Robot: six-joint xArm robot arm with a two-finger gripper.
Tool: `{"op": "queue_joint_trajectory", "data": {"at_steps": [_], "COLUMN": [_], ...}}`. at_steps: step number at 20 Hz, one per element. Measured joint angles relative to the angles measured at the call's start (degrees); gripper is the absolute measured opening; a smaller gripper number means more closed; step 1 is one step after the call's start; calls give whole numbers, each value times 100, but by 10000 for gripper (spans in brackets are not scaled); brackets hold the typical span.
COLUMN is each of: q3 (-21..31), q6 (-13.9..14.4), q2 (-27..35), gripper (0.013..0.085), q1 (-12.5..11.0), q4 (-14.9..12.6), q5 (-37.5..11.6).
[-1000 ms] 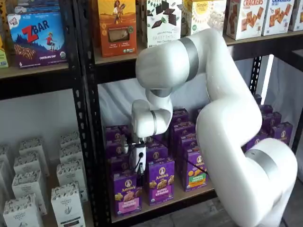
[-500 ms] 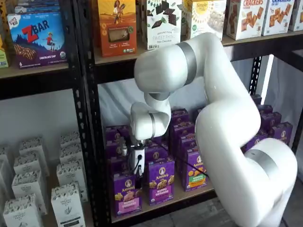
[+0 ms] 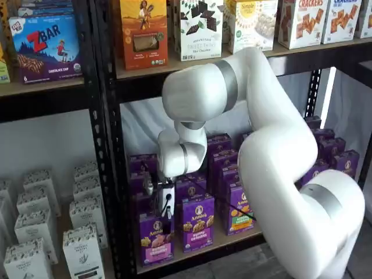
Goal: Pick up the purple box with a pink patch in the middle, on the bottom shelf, the first box from the left
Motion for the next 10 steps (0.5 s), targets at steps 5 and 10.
{"op": "queue_joint_trajectory", "data": {"at_steps": [5,10], "q3": [-119,-198], "q6": [60,176], "q2": [98,136], "gripper": [850,850], "q1": [25,20], "q4": [-37,-163], "q5": [23,139]}}
